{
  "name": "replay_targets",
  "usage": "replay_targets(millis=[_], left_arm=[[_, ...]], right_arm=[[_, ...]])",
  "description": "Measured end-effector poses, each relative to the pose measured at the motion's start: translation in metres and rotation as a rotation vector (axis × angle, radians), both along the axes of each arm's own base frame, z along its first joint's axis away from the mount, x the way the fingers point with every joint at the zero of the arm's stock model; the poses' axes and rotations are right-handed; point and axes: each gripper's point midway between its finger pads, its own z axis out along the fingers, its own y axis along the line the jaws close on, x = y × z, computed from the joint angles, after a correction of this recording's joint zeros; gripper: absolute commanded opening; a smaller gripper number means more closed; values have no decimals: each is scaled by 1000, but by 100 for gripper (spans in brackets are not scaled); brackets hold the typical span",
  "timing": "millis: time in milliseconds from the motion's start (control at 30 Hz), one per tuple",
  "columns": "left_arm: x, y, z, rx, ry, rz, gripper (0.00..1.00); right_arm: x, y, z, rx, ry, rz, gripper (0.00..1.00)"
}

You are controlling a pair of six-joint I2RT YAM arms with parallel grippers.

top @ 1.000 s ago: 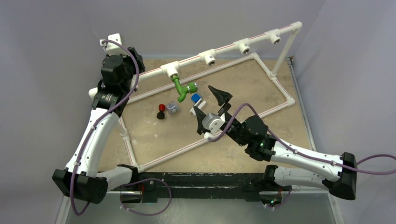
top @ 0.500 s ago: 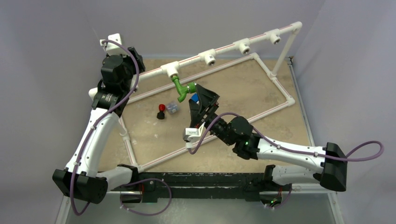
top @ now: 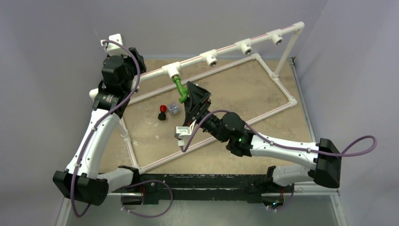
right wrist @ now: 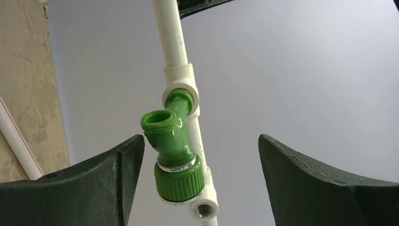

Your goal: Install the water faucets

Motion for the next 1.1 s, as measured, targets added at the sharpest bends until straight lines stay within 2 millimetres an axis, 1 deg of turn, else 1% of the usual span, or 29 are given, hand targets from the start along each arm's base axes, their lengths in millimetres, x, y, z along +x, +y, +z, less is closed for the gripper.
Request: replay_targets(millis=[133, 333, 467, 533, 633, 700, 833, 1100], left_arm=[[0, 0, 0, 0, 0, 0, 50], [0, 0, 0, 0, 0, 0, 50], [0, 0, 0, 0, 0, 0, 50], [0, 0, 0, 0, 0, 0, 50], [0, 0, 0, 0, 0, 0, 50], [0, 0, 0, 1, 0, 0, 50], [0, 0, 0, 1, 0, 0, 50], [0, 0, 0, 8, -2, 1, 50]], right_arm=[[2, 5, -4, -9, 14, 5, 87], [5, 11, -15, -24, 38, 7, 79], [8, 17, -23, -32, 58, 7, 68], [8, 17, -24, -31, 64, 8, 62], [9, 19, -25, -28, 70, 8, 56], [9, 20, -24, -21, 71, 9, 50], [10, 21, -23, -4, 72, 8, 44], [14, 20, -17, 58, 77, -6, 19]])
